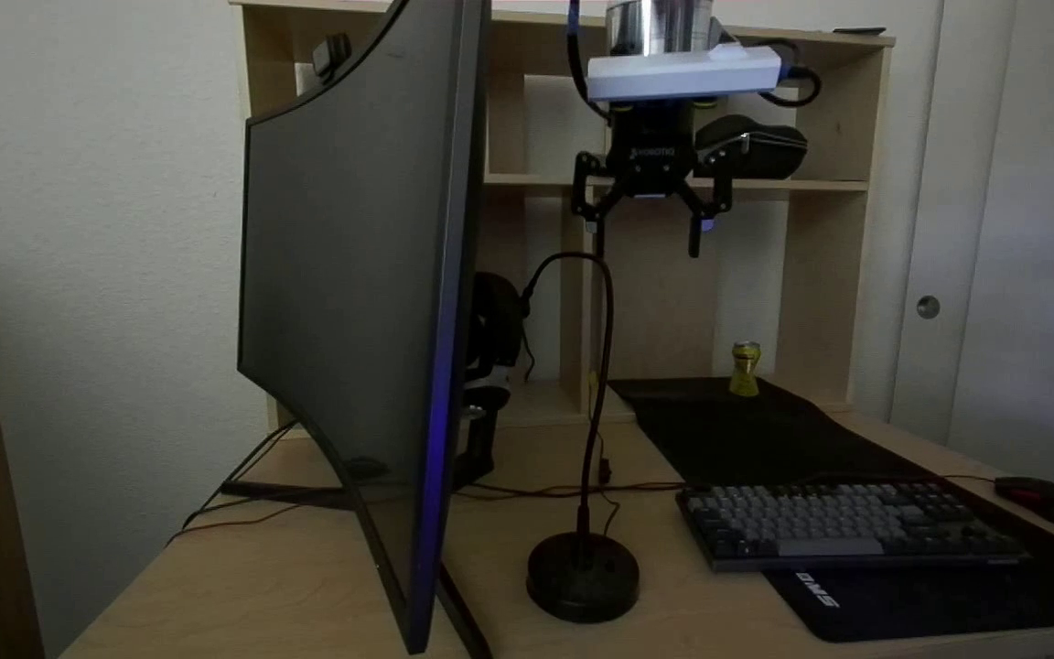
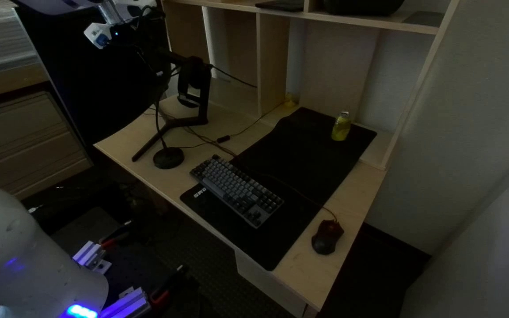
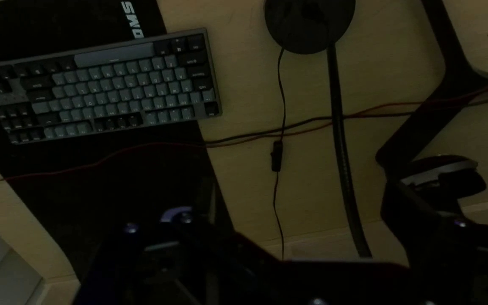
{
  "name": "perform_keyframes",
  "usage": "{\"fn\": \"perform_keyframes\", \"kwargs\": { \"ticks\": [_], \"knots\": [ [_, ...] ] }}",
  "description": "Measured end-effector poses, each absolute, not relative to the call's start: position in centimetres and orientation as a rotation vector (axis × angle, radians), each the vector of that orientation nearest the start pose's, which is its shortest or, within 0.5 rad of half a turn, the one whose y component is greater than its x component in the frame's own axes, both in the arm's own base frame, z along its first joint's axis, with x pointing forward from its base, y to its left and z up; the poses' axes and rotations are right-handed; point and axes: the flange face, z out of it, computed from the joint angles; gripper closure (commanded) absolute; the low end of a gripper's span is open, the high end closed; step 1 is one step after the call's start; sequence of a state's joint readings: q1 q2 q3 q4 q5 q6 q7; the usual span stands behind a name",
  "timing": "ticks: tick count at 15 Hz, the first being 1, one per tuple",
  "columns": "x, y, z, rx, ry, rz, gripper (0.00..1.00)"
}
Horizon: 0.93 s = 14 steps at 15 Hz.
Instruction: Hang the headphones behind the computer then move the lamp to the right
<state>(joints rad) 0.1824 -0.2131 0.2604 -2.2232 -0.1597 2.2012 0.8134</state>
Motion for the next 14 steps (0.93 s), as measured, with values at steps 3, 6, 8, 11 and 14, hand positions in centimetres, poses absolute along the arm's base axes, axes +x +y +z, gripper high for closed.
{"fn": "perform_keyframes", "kwargs": {
  "ticks": [3, 6, 8, 11, 14],
  "knots": [
    [46.4, 21.1, 46.9, -3.126, 0.519, -0.412, 0.0],
    [46.4, 21.1, 47.0, -3.125, 0.513, -0.41, 0.0],
    [46.5, 21.5, 47.3, -3.108, 0.474, -0.44, 0.0],
    [46.6, 22.1, 47.7, -3.062, 0.433, -0.458, 0.0],
    [46.5, 22.2, 47.7, -3.044, 0.426, -0.426, 0.0]
  ]
}}
